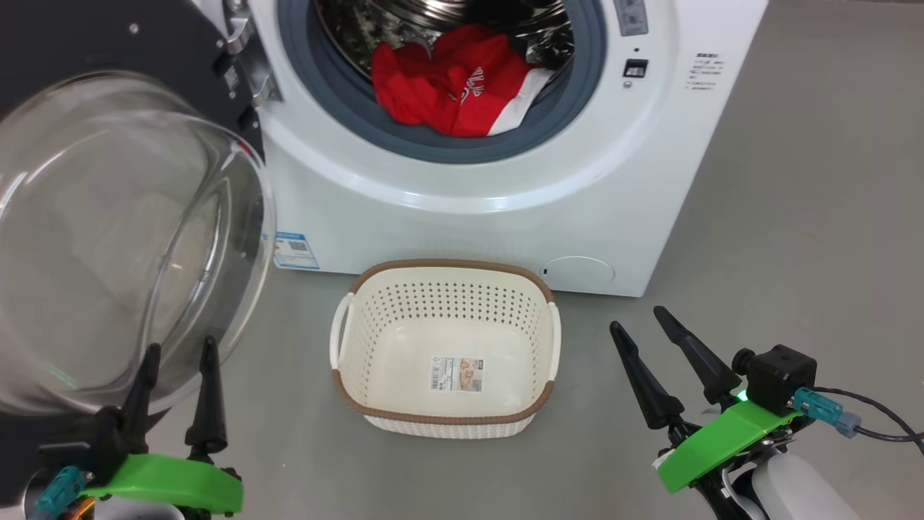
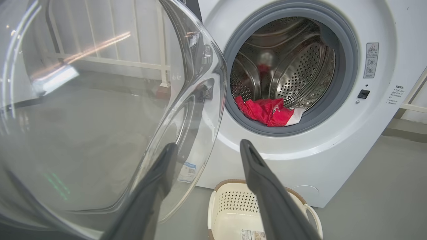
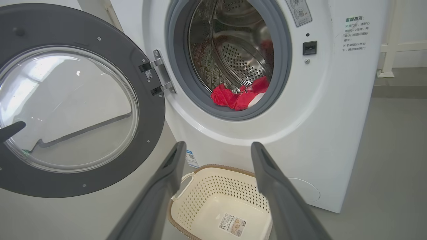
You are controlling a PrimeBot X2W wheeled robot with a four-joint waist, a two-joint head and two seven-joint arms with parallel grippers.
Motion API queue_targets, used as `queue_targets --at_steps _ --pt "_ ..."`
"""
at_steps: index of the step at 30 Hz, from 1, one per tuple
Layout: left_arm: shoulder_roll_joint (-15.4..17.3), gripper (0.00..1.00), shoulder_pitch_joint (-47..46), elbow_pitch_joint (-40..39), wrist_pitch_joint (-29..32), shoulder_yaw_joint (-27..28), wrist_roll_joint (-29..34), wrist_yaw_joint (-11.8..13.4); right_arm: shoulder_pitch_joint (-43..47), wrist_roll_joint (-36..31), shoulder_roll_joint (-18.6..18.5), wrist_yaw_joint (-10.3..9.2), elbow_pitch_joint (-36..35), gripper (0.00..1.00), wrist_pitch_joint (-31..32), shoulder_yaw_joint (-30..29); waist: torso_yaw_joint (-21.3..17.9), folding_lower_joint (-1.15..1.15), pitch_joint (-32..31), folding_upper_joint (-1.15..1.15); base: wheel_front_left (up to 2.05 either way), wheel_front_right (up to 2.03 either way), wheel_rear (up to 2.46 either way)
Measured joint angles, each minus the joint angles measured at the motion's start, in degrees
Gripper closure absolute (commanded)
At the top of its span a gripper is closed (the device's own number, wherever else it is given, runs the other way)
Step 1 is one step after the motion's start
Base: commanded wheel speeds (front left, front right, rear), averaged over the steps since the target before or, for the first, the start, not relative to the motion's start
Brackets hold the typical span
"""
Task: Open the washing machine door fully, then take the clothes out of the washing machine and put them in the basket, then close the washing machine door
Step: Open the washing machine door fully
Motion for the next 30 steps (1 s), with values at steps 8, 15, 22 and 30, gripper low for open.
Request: queue_targets --at_steps 8,15,22,30 --pt "-0.5 0.00 0.0 0.6 -0.9 -0.1 0.1 0.0 0.0 0.0 -0.2 0.00 0.0 0.00 0.0 -0.1 -2.9 0.00 -0.8 0.00 0.00 0.00 0.00" --pt "-0.7 0.00 0.9 0.3 -1.5 -0.1 0.5 0.0 0.0 -0.2 -0.8 0.00 -0.3 0.00 0.0 -0.6 -5.5 0.00 -1.5 0.00 0.00 0.00 0.00" --pt "-1.2 0.00 2.2 0.4 -1.5 -0.2 0.5 -0.5 0.1 -0.6 -0.8 0.00 -0.7 0.00 0.0 -2.0 -8.3 0.00 -1.8 0.00 0.00 0.00 0.00" --pt "-1.6 0.00 2.3 0.9 -2.0 0.5 0.9 -0.6 0.1 -1.4 -1.0 0.00 -1.0 0.00 0.0 -3.4 -9.9 0.00 -1.8 0.00 0.00 0.00 0.00"
